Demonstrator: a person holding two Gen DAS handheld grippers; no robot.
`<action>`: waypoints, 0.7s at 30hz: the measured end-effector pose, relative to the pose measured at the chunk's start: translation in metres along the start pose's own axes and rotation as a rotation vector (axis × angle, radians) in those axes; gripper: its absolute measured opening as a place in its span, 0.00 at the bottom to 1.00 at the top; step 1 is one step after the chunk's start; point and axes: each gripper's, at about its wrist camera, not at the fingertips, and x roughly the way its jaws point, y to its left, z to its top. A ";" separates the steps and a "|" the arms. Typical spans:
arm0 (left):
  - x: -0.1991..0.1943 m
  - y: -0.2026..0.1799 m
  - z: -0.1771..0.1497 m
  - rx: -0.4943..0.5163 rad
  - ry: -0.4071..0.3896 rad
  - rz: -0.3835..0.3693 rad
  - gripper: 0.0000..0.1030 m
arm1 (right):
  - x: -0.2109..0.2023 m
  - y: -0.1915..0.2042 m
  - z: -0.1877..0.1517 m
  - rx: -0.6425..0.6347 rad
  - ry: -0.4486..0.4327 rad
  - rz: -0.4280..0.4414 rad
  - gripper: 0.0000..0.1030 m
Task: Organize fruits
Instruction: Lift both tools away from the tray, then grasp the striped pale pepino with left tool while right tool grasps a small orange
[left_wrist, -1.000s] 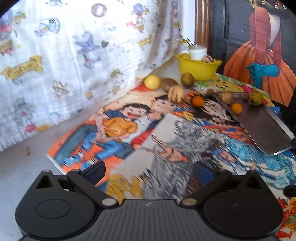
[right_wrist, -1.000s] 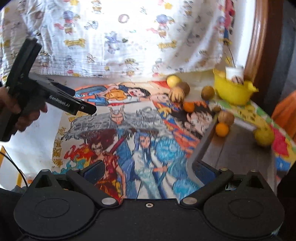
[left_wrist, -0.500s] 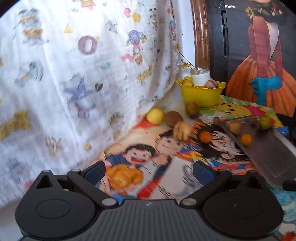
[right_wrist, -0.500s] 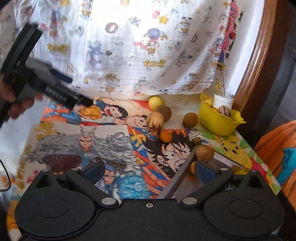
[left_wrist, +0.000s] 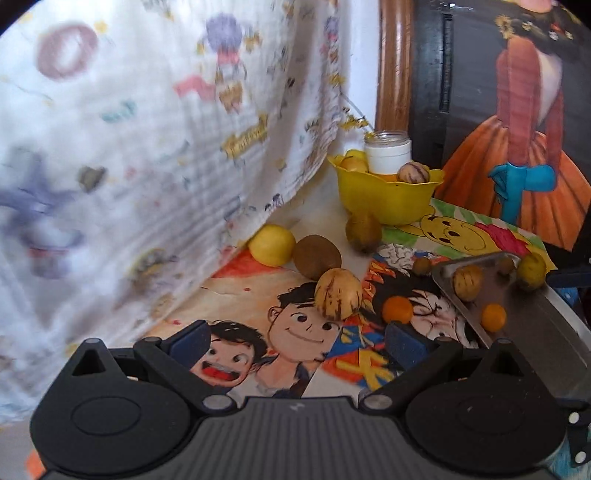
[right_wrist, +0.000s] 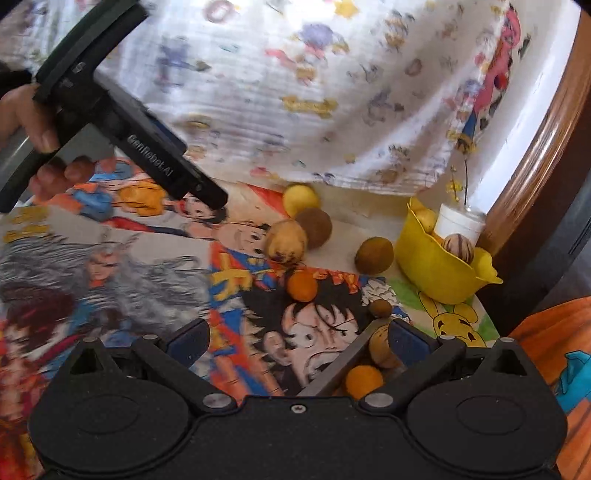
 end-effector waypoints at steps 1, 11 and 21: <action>0.009 0.000 0.002 -0.007 0.004 -0.003 1.00 | 0.008 -0.007 0.001 0.014 0.004 0.004 0.98; 0.076 0.003 0.010 -0.124 0.047 -0.094 0.99 | 0.079 -0.047 0.011 0.147 0.029 0.119 0.77; 0.116 0.012 0.011 -0.238 0.097 -0.181 0.85 | 0.116 -0.041 0.013 0.114 0.073 0.160 0.58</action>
